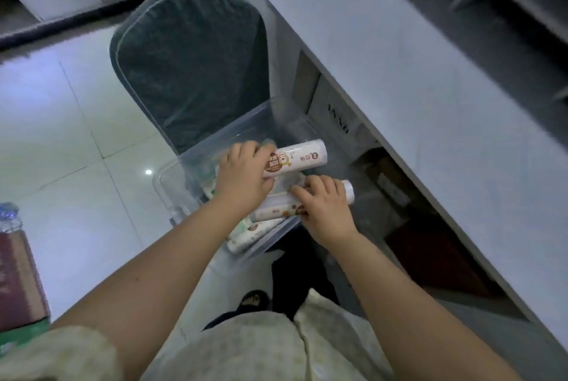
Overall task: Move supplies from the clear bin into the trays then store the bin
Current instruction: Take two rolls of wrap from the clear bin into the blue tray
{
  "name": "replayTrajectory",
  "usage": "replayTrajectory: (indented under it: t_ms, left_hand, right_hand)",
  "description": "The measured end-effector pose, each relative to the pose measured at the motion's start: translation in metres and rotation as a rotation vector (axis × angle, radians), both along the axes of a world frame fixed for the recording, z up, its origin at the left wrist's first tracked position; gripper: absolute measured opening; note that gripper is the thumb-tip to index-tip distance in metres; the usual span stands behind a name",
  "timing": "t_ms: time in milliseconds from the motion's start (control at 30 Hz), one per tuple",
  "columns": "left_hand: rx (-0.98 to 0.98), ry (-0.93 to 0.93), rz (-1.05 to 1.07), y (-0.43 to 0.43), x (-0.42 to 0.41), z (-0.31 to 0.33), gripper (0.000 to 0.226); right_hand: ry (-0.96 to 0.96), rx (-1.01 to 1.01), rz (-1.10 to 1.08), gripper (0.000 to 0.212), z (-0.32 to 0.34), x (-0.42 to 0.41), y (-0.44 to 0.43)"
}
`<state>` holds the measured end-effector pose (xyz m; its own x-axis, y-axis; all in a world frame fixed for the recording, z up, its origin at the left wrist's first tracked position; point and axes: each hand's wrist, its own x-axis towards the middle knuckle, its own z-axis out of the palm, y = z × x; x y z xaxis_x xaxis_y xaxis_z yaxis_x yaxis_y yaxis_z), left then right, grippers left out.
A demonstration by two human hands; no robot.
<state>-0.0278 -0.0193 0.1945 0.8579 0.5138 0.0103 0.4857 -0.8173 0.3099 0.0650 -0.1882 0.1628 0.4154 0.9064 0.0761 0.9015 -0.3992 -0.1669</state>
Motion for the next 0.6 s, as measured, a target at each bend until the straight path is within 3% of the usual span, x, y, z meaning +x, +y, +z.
replayTrajectory:
  t_ms: [300, 600]
  left_hand:
    - [0.047, -0.194, -0.398, -0.130, 0.041, 0.074, 0.054]
    - [-0.005, -0.396, -0.768, -0.381, 0.088, 0.148, 0.054]
  right_hand:
    - [-0.118, 0.124, -0.379, 0.060, 0.067, -0.041, -0.161]
    - [-0.300, 0.246, -0.746, 0.053, 0.135, -0.064, -0.401]
